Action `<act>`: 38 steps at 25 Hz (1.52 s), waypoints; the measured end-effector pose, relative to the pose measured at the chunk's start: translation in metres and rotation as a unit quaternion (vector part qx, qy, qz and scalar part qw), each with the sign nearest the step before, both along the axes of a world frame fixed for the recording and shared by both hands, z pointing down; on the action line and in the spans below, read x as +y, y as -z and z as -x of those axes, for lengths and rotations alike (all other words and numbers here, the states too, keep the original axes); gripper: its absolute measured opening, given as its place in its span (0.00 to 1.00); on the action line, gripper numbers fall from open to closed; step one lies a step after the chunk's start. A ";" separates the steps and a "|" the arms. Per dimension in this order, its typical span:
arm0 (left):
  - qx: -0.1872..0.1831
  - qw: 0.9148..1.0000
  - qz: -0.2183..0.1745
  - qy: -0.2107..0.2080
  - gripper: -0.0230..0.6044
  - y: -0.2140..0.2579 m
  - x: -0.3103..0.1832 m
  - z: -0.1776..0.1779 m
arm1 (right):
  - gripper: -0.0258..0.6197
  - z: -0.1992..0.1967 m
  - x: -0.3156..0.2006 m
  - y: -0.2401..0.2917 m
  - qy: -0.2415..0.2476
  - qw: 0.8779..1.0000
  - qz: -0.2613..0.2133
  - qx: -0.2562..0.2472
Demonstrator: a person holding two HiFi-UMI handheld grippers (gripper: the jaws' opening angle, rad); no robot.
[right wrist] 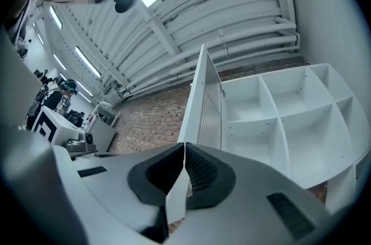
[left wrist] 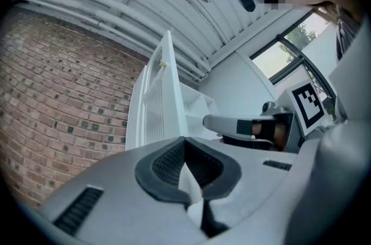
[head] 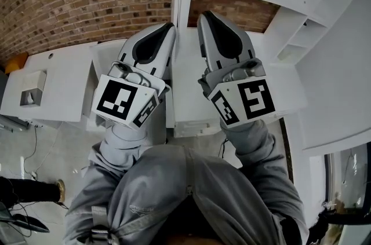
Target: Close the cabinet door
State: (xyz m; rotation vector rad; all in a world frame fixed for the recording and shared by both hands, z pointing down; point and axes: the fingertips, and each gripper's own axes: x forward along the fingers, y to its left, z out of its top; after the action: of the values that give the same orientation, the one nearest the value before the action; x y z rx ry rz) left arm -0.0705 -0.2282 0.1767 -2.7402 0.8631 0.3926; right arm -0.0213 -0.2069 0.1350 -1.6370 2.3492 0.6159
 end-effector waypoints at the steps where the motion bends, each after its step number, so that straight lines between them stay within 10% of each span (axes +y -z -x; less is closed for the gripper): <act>1: 0.002 1.000 -0.003 -0.002 0.04 0.004 0.000 0.001 | 0.08 0.002 0.000 0.005 -0.001 1.000 -0.005 0.004; 38: 0.016 0.999 -0.026 -0.010 0.04 0.041 -0.036 -0.004 | 0.31 0.027 -0.055 0.041 -0.017 0.999 0.004 0.037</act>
State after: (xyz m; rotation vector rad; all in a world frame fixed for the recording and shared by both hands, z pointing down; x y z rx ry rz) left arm -0.0662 -0.2641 0.1354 -2.7046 0.8210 0.4572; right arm -0.0483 -0.2621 0.0939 -1.6880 2.3831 0.6843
